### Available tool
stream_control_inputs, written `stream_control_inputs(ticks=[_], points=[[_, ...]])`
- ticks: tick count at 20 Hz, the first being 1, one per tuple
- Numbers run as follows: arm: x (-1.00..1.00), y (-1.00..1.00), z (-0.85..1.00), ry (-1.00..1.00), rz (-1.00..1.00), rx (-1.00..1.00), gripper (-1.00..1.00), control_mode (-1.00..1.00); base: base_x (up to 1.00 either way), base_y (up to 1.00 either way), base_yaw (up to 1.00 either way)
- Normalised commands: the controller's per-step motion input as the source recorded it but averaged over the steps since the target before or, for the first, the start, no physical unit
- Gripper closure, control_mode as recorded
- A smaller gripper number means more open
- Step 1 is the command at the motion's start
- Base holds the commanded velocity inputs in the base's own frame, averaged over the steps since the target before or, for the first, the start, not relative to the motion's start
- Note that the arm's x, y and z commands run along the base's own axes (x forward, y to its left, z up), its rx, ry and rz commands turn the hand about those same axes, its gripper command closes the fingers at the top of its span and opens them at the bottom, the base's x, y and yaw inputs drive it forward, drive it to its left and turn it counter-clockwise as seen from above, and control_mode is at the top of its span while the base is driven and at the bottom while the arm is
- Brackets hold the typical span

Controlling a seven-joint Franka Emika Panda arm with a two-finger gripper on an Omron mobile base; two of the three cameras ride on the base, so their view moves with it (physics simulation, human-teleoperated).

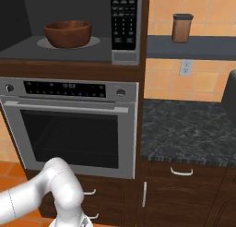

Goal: Pick the tomato from the sink and place it in the bowl. Then pick the bowl and place it in the microwave. Then close the microwave door and press the start button.

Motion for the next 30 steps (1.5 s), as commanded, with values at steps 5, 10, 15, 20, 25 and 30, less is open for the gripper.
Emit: stream_control_inputs(ticks=[5, 10, 15, 20, 25, 30], points=[[-0.13, -0.75, 0.09, -0.07, 0.04, 0.39, -1.0, -1.0, 0.0, 0.0, 0.0], [-0.07, -0.98, 0.0, -0.1, 0.15, 0.47, -1.0, -1.0, 0.0, 0.0, 0.0], [0.0, -1.0, 0.0, -0.07, 0.27, 0.47, -1.0, -1.0, 0.0, 0.0, 0.0], [0.04, -1.0, 0.0, -0.01, 0.34, 0.38, -1.0, -1.0, 0.0, 0.0, 0.0], [0.43, -0.86, -0.01, 0.0, 0.45, 0.28, -1.0, -1.0, 0.0, 0.0, 0.0], [0.69, -0.7, 0.0, 0.0, 0.48, 0.27, -1.0, -1.0, 0.0, 0.0, 0.0]])
